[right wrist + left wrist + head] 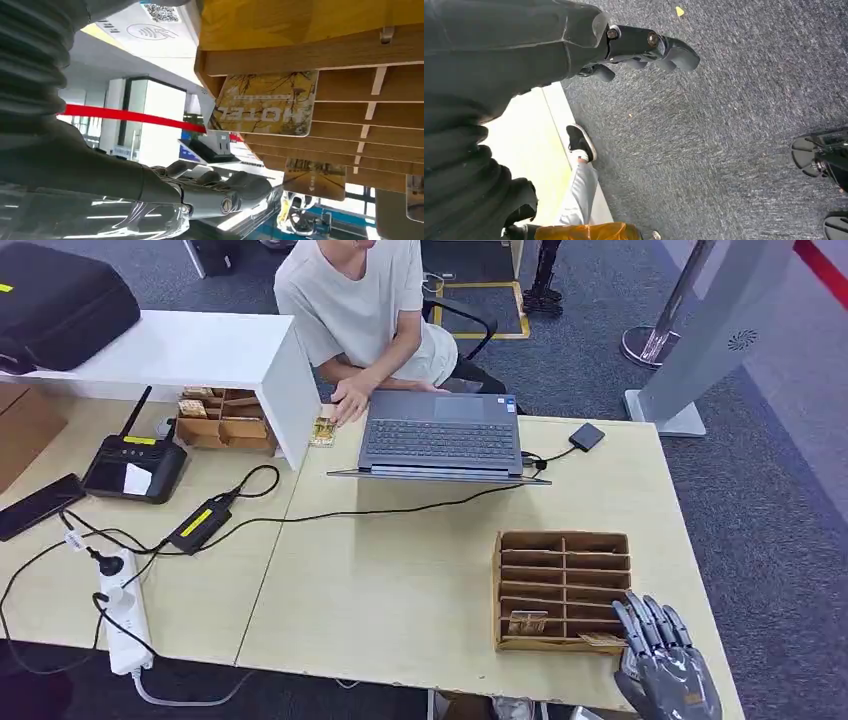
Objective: Pass the card to the sensor for recognition and then transmit it.
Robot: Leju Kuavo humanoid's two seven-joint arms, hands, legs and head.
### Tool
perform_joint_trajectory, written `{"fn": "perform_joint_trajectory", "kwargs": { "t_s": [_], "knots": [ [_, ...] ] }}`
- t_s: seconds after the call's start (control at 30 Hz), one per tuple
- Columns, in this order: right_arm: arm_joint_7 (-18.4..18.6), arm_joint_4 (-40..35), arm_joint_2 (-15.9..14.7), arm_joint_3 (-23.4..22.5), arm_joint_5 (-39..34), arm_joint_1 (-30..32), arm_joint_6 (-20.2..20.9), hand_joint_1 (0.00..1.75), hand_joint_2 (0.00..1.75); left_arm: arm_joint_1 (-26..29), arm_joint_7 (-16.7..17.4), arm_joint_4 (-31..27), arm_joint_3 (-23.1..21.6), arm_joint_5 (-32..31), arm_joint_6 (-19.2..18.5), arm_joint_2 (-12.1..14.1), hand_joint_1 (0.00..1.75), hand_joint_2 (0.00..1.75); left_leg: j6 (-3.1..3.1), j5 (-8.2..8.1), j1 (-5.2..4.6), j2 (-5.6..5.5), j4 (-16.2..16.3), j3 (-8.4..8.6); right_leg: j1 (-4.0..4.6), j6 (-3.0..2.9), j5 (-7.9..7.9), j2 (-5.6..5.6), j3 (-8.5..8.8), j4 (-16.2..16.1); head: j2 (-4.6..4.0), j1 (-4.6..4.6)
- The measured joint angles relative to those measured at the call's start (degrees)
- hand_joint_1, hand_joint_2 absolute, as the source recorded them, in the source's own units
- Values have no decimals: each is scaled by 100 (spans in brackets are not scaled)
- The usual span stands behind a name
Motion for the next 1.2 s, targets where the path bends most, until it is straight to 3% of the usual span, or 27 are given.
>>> {"fn": "perform_joint_trajectory", "kwargs": {
  "t_s": [0.17, 0.2, 0.23, 1.2],
  "knots": [
    [-57, 83, 59, 158, -2, -159, 0, 0, 175, -22, -2, 0, 0, 0, -4, 9, 0, 175, 0, 1, 0, 0, 0, 2, 0, 0, 0, -1, 1, 1, 0, 0],
    [-57, 98, 72, 183, -6, -181, 0, 7, 175, -22, 0, 0, 0, 0, -4, 15, 0, 175, -1, 1, 0, -1, 0, 2, 0, 0, 0, -2, 2, 1, 0, 2],
    [-59, 112, 81, 201, -11, -201, 0, 175, 175, -21, 0, 0, 0, 0, -4, 17, 0, 175, -1, 1, 0, 0, 0, 2, 0, 0, 0, -1, 1, 1, 0, 0],
    [-31, 208, 116, 367, -170, -334, -28, 175, 175, -21, 0, 0, 0, 0, -2, 20, 0, 175, 0, 0, 0, 0, 0, 11, 0, 0, 0, -1, 12, -2, 0, 2]
  ]
}}
